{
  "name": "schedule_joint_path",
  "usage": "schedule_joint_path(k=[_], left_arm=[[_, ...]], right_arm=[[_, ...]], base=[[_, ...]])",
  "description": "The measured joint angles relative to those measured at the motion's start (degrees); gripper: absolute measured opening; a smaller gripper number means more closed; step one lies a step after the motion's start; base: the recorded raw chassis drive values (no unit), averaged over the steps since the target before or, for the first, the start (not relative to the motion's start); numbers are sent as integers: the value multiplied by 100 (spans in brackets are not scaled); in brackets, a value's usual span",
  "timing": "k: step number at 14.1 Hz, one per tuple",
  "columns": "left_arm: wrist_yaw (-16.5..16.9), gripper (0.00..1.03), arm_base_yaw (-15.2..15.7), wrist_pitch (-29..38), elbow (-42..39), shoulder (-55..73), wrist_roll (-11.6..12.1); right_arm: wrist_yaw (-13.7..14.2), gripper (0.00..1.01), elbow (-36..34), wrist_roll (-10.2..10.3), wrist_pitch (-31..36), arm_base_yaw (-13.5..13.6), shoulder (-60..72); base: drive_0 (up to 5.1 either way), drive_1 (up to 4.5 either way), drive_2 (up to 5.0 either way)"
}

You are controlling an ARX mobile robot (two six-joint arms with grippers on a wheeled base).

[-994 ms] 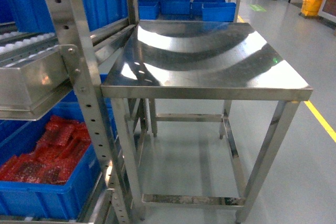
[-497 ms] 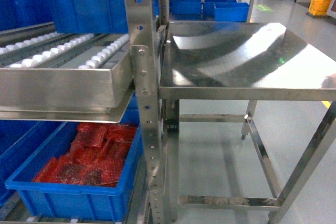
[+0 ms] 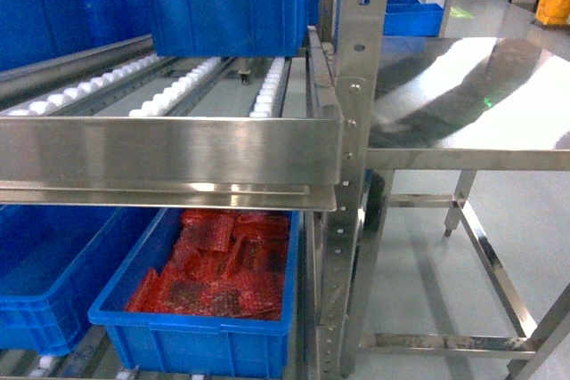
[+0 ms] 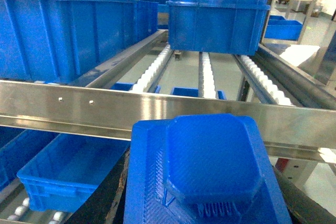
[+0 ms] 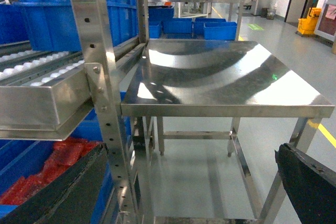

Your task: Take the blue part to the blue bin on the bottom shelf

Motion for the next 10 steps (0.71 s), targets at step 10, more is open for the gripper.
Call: schedule_joint_path(k=[10], left_arm=[[-11, 43, 0, 9, 0, -2, 0]], right_arm=[[0, 98, 0, 2, 26, 0, 0]], base=[[-498, 243, 243]])
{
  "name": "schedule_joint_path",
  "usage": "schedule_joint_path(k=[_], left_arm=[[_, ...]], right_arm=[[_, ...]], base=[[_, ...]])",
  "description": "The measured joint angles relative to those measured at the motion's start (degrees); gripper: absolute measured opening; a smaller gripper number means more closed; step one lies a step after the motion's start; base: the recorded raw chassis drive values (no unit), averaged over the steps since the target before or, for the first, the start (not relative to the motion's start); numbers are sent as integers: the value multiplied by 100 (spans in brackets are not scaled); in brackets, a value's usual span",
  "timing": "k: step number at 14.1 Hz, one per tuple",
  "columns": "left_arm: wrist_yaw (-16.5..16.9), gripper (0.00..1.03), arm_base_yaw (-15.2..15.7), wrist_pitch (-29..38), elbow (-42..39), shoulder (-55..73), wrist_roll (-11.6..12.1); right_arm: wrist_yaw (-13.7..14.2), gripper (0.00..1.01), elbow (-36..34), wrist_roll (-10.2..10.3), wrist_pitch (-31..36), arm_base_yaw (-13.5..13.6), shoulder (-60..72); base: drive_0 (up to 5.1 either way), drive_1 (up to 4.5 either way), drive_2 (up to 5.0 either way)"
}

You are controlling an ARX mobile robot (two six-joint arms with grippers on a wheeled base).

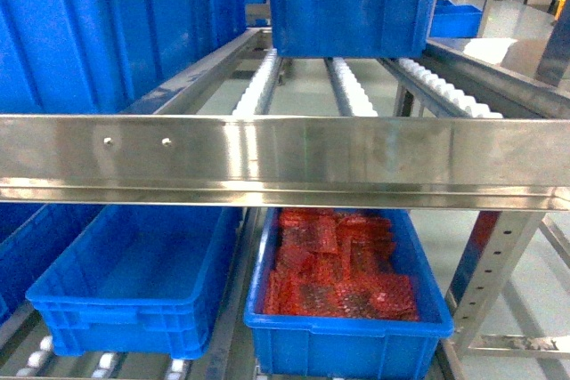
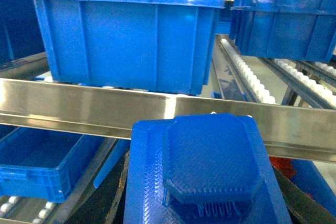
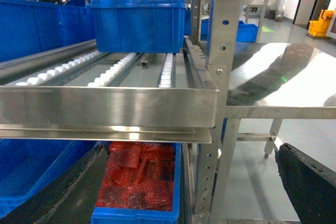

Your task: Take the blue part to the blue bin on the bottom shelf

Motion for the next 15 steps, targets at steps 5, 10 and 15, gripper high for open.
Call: schedule_joint_path(k=[5, 10, 15], left_arm=[[-13, 43, 0, -17, 0, -11, 0], [-15, 43, 0, -7, 0, -7, 2], [-2, 43, 0, -9, 0, -7, 0]], right_arm=[[-26, 98, 0, -2, -17, 0, 0], [-20, 98, 0, -2, -20, 0, 0], [-17, 98, 0, 0, -20, 0, 0]], base=[[-503, 238, 238], [-505, 236, 236], [-505, 236, 236]])
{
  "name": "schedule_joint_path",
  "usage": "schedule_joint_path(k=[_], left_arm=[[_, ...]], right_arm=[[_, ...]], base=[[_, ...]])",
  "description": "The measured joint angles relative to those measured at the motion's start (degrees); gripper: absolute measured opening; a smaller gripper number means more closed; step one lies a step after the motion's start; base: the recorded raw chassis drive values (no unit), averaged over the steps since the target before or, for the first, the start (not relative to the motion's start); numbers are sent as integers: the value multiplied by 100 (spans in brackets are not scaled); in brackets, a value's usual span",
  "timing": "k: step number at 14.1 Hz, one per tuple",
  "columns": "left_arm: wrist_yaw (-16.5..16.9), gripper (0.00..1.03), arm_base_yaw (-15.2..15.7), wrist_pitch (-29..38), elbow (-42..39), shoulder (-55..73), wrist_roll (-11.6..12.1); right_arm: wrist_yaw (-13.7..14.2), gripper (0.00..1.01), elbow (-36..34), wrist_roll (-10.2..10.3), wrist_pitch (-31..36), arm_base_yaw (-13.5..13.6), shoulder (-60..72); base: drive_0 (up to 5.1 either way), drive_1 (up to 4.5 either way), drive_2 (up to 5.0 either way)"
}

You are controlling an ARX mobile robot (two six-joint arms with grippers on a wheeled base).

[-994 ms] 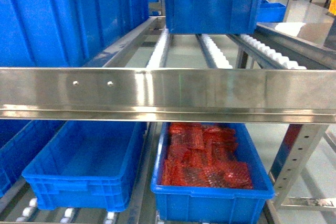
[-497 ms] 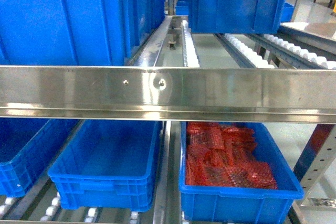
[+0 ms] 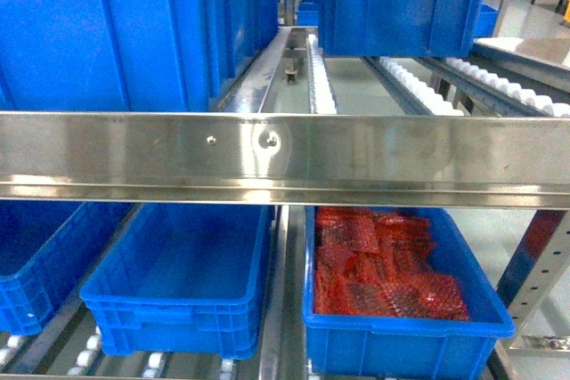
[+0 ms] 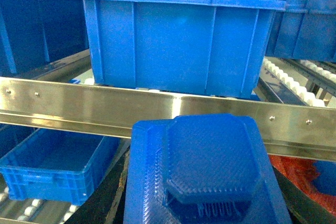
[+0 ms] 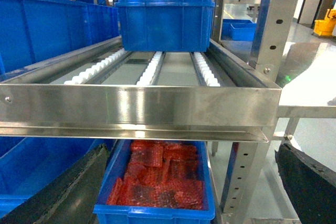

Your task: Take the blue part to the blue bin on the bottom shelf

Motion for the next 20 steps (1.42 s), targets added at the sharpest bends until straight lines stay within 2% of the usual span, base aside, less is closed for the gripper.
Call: schedule_joint_path(k=[2, 20], left_arm=[[0, 43, 0, 7, 0, 0, 0], [2, 43, 0, -2, 0, 0, 2]], right_arm=[[0, 98, 0, -2, 11, 0, 0], [15, 98, 0, -4, 2, 0, 0]], base=[[-505, 236, 236], [0, 0, 0]])
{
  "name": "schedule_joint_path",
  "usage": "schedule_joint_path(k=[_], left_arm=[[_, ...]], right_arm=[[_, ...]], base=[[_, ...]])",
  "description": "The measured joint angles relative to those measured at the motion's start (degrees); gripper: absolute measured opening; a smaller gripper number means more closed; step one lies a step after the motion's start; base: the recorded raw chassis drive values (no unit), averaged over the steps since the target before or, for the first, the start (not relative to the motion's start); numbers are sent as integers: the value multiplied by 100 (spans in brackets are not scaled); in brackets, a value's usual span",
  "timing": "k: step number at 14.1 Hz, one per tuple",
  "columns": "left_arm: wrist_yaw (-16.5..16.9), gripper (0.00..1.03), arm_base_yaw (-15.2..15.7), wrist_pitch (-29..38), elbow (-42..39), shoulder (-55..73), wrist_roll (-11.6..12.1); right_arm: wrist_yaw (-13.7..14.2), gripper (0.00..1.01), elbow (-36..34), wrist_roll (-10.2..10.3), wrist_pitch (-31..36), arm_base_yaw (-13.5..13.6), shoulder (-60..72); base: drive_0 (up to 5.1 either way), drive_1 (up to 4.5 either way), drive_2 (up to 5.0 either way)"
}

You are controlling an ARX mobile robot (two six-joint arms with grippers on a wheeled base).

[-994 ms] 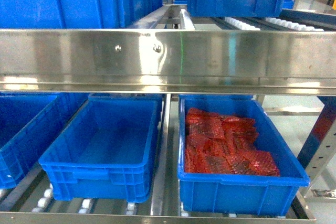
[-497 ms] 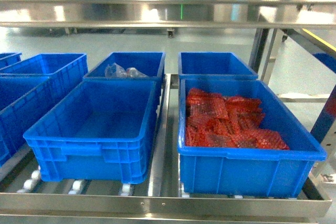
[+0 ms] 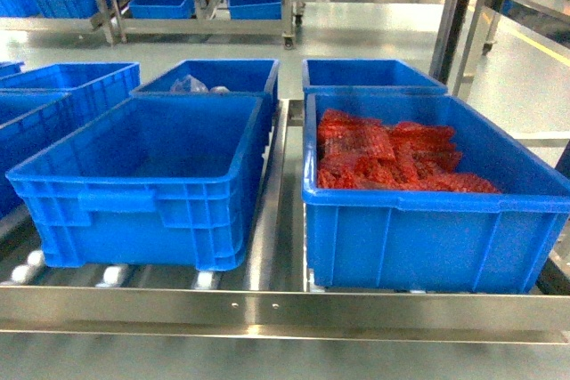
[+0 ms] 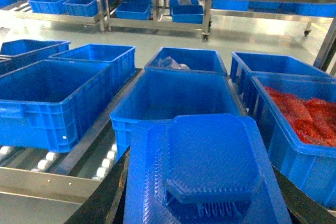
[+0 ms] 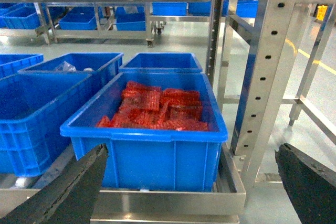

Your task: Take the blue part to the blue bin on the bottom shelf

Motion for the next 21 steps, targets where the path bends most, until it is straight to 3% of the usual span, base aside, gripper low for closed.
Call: schedule_joint_path(k=[12, 21], left_arm=[[0, 43, 0, 0, -13, 0, 0], [0, 43, 0, 2, -13, 0, 0]], right_arm=[[2, 98, 0, 2, -9, 0, 0], [0, 98, 0, 2, -11, 0, 0]], base=[[0, 0, 0], [1, 411, -410]])
